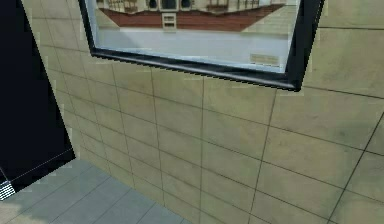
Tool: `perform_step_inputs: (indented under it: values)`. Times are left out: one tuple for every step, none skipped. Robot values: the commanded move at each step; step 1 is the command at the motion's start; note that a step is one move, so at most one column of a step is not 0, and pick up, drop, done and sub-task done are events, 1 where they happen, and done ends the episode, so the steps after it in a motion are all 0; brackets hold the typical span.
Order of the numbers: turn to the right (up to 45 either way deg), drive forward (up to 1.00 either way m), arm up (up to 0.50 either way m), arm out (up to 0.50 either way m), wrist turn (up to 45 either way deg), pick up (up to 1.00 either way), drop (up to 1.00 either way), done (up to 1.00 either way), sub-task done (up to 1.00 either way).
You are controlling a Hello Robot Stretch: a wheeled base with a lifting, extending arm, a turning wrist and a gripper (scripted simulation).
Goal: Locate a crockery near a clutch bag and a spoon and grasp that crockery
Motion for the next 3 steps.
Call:
perform_step_inputs:
  values:
    - [0.0, 0.00, 0.50, 0.00, 0.0, 0.00, 0.00, 0.00, 0.00]
    - [0.0, 0.00, 0.38, 0.00, 0.0, 0.00, 0.00, 0.00, 0.00]
    - [0.0, 0.00, 0.00, 0.50, 0.0, 0.00, 0.00, 0.00, 0.00]
